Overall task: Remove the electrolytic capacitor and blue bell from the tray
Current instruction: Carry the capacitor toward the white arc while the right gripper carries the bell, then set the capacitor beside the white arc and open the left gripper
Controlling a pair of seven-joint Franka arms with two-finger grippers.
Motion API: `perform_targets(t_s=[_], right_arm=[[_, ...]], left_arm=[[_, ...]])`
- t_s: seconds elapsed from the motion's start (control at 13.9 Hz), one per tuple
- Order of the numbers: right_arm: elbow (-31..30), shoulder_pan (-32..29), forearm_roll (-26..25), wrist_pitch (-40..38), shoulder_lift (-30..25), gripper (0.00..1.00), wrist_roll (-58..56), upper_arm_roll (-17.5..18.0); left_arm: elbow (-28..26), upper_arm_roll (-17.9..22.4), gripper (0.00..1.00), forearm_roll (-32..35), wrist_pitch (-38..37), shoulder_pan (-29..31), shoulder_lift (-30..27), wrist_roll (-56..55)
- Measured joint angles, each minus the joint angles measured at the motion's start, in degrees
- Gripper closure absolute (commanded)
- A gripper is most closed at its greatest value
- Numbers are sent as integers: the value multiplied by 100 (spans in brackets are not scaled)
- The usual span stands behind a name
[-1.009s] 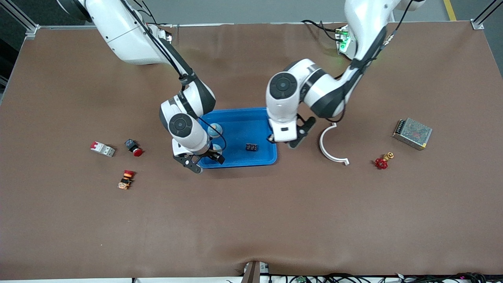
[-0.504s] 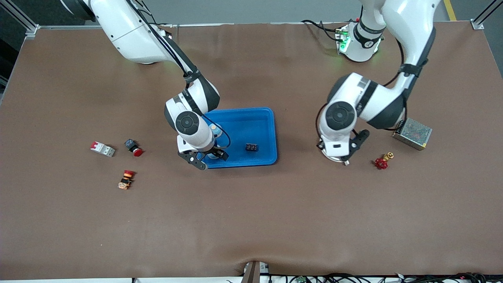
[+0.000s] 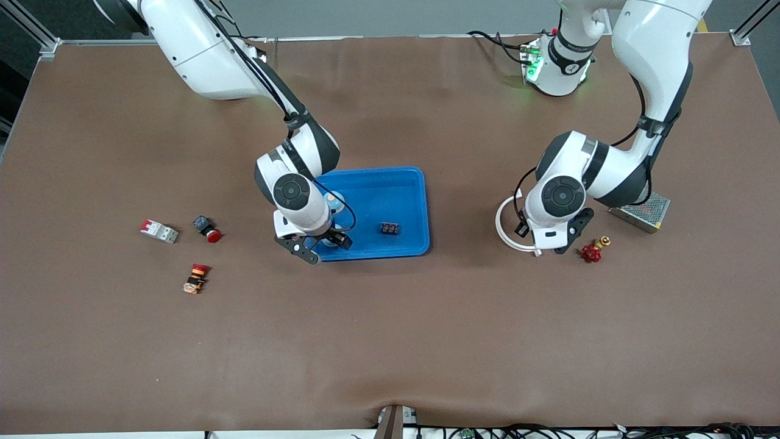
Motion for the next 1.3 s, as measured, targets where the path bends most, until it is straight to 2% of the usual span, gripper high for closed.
perform_targets(t_s=[0.29,0.43,0.5,0.58,0.65,0.72,0.79,0.86,1.01,1.3], right_arm=[[-3,0,-3,0,7,46,4,0],[-2,0,-4,0,8,73,12,-1],[-2,0,-5,0,8,90,13,-1],[-2,0,-5,0,8,100,14,-1],[-1,0,-5,0,8,100,16,-1],[3,0,-5,0,9,100,21,-2],[16,0,-5,1,9,100,27,-3],[57,-3,-3,-10,9,100,30,-8],[321,-31,-2,-395,9,100,32,-23],[1345,-261,6,-1848,-10,100,-23,-36]], left_arm=[[-199,1,100,0,414,38,254,0],[-198,3,100,0,580,130,351,0],[-198,4,100,0,630,189,377,0],[-198,4,100,1,649,237,390,3],[-198,4,100,2,656,267,406,4],[-198,4,79,3,662,274,430,4],[-198,3,49,3,672,274,456,4],[-198,3,0,3,682,274,477,4],[-190,4,0,3,687,274,491,4],[95,-19,0,3,519,263,415,-7]])
